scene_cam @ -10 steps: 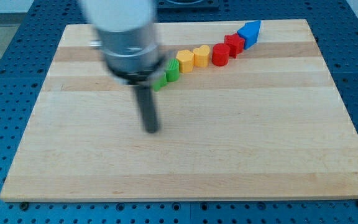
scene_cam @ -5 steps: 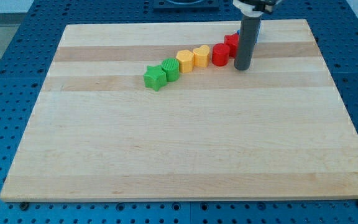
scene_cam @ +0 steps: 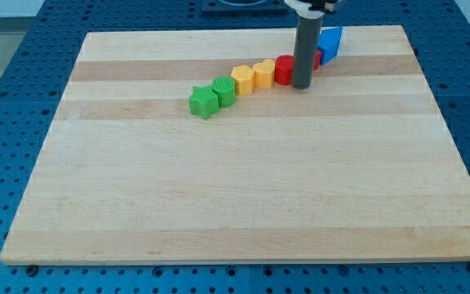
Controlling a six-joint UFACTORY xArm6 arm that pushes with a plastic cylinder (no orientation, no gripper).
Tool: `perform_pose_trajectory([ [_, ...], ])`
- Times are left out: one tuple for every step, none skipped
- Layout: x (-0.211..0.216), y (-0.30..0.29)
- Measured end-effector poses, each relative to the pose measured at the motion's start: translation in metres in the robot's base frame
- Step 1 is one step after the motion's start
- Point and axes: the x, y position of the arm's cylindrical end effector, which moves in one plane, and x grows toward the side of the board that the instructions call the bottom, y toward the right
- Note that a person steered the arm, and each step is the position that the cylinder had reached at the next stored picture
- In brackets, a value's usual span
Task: Slightly touch the red circle and red star into the diagonal line
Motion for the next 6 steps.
perform_pose_trajectory([
  [0.001,0.000],
  [0.001,-0.009],
  [0.002,-0.007],
  [-0.002,0.023],
  [-0.014,0.030],
  [-0.016,0.031],
])
